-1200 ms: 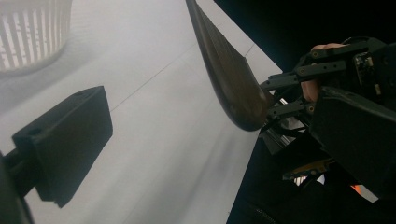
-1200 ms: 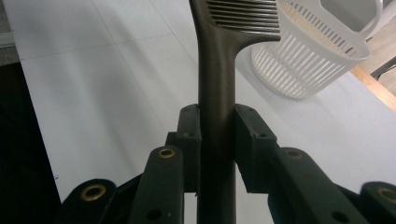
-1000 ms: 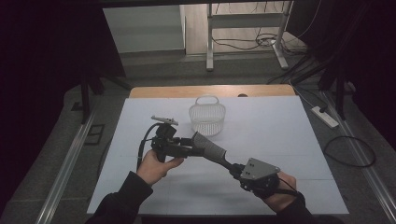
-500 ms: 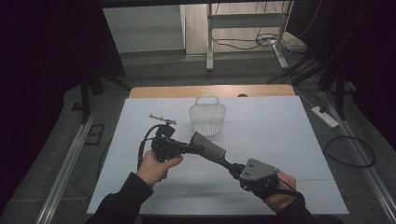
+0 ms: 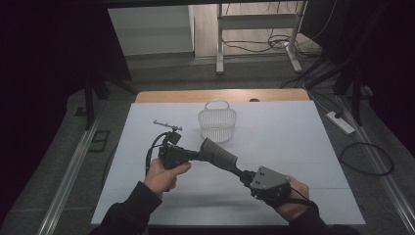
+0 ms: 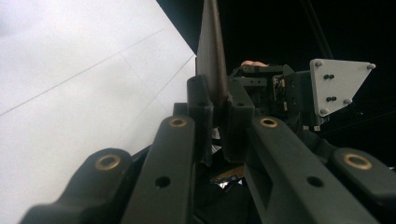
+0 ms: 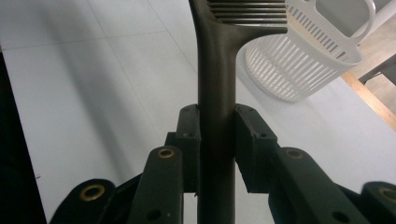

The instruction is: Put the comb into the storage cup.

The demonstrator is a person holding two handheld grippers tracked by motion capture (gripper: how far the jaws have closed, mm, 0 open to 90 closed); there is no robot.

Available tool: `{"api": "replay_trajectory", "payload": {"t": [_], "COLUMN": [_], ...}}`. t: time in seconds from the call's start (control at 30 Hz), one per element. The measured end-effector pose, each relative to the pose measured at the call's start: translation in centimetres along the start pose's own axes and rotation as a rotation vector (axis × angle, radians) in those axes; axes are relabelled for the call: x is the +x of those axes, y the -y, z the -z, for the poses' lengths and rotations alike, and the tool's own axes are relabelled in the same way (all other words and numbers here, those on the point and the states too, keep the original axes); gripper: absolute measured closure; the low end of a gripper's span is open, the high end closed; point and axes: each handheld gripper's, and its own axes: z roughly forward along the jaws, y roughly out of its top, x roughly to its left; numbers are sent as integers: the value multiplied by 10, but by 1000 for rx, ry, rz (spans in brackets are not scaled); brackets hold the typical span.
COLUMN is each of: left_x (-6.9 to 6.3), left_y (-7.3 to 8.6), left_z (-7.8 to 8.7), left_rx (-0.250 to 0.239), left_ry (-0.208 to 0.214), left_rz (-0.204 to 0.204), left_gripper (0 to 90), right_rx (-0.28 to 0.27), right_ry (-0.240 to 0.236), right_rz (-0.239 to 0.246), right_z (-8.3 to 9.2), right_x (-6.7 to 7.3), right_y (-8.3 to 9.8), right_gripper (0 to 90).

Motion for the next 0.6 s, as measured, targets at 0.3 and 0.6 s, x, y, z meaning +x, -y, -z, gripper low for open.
{"api": "replay_trajectory", "payload": {"t": [0.3,0.6], "left_x": [-5,-13], "left_y": [-2,-7], "left_z": [0,2], "left_rx": [0,11], "left_ry": [-19,-65], "left_rz": [-34,-89], "left_gripper": [841,841], "right_rx": [-9,-6], "right_ry": [-19,-37], "right_rz": [-46,-67], "right_z": [1,0], "right_x": [-1,-3], "right_y": [-1,0], "right_gripper": [642,535]}}
